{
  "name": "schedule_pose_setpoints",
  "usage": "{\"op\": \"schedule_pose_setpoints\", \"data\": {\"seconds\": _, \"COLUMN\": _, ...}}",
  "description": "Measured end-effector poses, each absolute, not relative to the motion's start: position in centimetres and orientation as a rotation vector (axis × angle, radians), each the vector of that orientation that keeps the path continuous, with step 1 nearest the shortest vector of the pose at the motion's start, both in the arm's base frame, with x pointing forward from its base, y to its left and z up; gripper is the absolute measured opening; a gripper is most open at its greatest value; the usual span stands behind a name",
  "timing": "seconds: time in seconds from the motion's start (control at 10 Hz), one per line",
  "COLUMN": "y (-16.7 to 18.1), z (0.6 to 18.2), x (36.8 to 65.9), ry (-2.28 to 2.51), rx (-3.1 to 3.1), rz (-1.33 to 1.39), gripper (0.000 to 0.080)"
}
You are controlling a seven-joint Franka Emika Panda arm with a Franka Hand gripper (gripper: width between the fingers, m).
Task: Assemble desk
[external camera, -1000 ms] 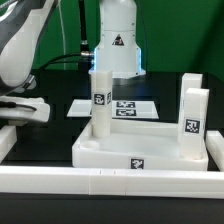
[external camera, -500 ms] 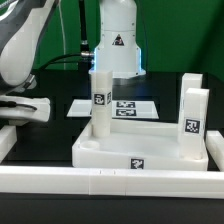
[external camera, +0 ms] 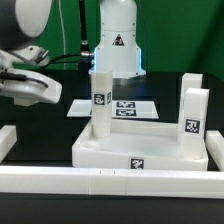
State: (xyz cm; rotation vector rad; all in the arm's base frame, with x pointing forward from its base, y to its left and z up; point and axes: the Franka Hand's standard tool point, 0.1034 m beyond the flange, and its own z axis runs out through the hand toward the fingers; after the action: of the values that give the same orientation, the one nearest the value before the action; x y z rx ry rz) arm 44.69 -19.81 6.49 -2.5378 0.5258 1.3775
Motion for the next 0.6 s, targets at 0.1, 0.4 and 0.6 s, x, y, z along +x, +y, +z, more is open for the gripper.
{"op": "schedule_pose_setpoints", "data": {"seconds": 0.1, "y": -20.1, "z": 6.1, "x": 44.5, "ry": 0.533, "rx": -2.538, "rz": 1.376, "gripper": 0.029}}
{"op": "schedule_pose_setpoints", "data": {"seconds": 0.4, "y": -20.5, "z": 5.8, "x": 45.1, "ry": 0.535, "rx": -2.577, "rz": 1.329, "gripper": 0.029}}
{"op": "schedule_pose_setpoints", "data": {"seconds": 0.6, "y": -19.6, "z": 7.0, "x": 47.4, "ry": 0.555, "rx": -2.664, "rz": 1.203, "gripper": 0.029}}
